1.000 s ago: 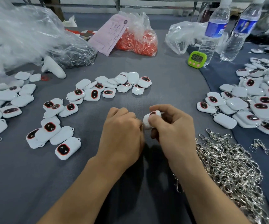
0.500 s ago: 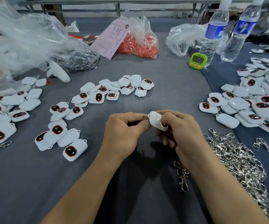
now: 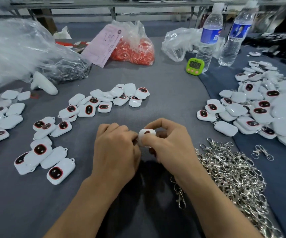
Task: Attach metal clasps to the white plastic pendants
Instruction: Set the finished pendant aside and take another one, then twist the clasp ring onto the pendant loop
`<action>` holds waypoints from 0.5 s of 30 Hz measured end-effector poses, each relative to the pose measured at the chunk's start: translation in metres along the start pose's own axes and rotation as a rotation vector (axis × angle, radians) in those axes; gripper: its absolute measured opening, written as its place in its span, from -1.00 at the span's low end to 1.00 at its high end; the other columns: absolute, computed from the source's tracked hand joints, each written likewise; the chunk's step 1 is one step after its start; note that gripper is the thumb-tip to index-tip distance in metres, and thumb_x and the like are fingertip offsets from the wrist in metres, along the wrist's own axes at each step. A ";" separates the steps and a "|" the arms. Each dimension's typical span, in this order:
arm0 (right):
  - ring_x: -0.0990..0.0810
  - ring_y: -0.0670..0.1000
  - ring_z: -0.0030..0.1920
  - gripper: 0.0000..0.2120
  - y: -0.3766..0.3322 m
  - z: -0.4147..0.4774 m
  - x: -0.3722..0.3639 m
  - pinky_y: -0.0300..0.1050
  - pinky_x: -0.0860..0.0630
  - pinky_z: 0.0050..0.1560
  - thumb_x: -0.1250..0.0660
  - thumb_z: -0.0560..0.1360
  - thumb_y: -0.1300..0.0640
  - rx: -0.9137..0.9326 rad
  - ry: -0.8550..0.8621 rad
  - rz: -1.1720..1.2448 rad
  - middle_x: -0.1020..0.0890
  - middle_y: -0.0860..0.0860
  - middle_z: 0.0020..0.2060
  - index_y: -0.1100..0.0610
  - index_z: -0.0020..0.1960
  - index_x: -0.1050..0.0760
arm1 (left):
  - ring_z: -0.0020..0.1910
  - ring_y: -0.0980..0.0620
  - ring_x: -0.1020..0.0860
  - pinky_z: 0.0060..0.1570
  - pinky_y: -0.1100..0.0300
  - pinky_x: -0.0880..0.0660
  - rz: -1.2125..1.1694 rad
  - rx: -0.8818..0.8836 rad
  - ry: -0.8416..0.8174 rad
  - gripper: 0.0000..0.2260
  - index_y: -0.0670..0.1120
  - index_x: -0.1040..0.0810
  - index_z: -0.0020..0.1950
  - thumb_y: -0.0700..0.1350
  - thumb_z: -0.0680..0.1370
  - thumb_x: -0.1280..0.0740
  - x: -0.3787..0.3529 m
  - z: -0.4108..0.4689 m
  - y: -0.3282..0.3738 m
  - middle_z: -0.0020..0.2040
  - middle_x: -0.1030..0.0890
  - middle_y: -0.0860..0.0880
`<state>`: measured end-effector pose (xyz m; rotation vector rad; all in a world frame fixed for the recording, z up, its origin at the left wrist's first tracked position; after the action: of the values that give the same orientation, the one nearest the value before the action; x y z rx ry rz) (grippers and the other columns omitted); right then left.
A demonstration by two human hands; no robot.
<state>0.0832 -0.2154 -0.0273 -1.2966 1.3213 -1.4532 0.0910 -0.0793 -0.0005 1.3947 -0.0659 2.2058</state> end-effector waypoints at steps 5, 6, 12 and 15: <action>-0.42 -0.06 -0.57 -0.82 -0.003 0.010 0.030 -0.29 -0.29 -0.56 -0.37 0.51 0.34 -0.068 0.094 0.253 -0.59 0.05 -0.45 0.11 -0.12 -0.69 | -0.26 0.15 -0.30 -0.02 0.21 -0.19 -0.115 0.165 0.129 -0.92 0.06 -0.70 -0.08 0.02 0.49 -0.48 0.000 0.004 -0.009 -0.34 -0.52 0.16; -0.45 -0.05 -0.54 -0.80 -0.005 0.010 0.033 -0.29 -0.30 -0.55 -0.34 0.54 0.34 -0.076 0.117 0.418 -0.60 0.06 -0.42 0.11 -0.08 -0.68 | -0.24 0.18 -0.28 0.00 0.23 -0.19 -0.131 0.198 0.122 -0.87 0.05 -0.71 -0.02 0.05 0.48 -0.49 -0.002 0.004 -0.012 -0.33 -0.51 0.18; -0.75 -0.03 -0.08 -0.61 -0.004 0.011 0.053 -0.24 -0.65 -0.18 -0.47 0.33 0.03 -0.109 0.218 1.215 -0.72 0.06 0.00 0.18 0.10 -0.57 | -0.22 0.14 -0.37 0.08 0.19 -0.25 -0.088 0.272 0.045 -0.84 0.10 -0.72 0.01 0.10 0.51 -0.42 -0.013 0.004 -0.025 -0.27 -0.58 0.14; -0.74 0.00 -0.08 -0.65 0.000 0.010 0.032 -0.23 -0.63 -0.17 -0.51 0.33 0.21 -0.157 0.096 0.833 -0.74 0.11 -0.01 0.20 0.10 -0.61 | -0.20 0.10 -0.42 0.08 0.13 -0.25 0.026 0.232 0.040 -0.89 0.07 -0.72 -0.07 0.04 0.49 -0.43 -0.012 0.005 -0.023 -0.24 -0.62 0.12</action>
<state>0.0870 -0.2483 -0.0220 -0.6160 1.7733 -0.8358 0.1091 -0.0656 -0.0139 1.4769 0.1934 2.3209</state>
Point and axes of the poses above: each hand's wrist, its own z-axis towards the middle knuckle, its own x-axis out of the back of the hand, y = z × x, the point moved 7 cm from there along z, towards the middle knuckle
